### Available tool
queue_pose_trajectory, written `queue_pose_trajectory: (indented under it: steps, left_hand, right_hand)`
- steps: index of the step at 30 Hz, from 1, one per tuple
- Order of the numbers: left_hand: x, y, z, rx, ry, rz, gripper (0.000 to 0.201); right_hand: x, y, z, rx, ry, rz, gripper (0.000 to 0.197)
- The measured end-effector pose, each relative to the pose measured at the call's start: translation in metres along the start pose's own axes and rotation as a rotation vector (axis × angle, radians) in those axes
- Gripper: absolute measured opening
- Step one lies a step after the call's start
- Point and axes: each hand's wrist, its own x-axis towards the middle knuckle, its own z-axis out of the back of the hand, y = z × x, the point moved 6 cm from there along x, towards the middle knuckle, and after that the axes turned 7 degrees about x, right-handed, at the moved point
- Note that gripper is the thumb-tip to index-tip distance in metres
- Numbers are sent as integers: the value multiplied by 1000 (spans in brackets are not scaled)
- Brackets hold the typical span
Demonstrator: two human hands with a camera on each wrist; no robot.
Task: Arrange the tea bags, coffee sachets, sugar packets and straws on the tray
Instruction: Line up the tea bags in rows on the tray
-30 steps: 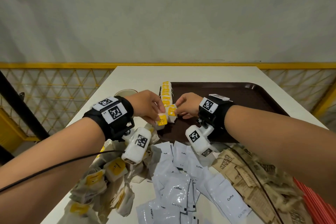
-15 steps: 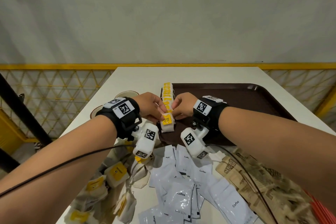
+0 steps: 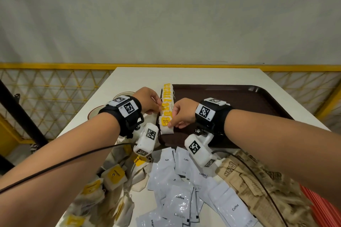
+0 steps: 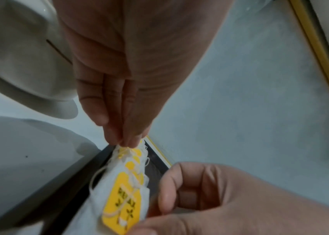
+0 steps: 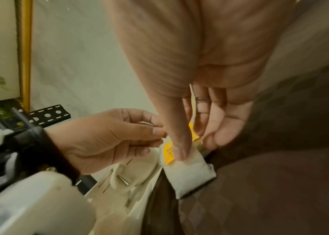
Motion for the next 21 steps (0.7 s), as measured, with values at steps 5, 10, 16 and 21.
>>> queue_pose_trajectory:
  steps: [5, 10, 16, 21]
  left_hand:
    - [9, -2, -5, 115, -13, 15, 6]
    - [22, 2, -6, 125, -26, 95, 17]
    - [35, 1, -9, 169, -41, 87, 27]
    - [45, 0, -11, 199, -89, 96, 21]
  right_hand:
    - [2, 3, -4, -107, -8, -1, 33]
    - [-2, 4, 7, -51, -38, 3, 33]
    - [7, 2, 8, 49, -28, -79, 24]
    - [22, -1, 13, -31, -147, -57, 17]
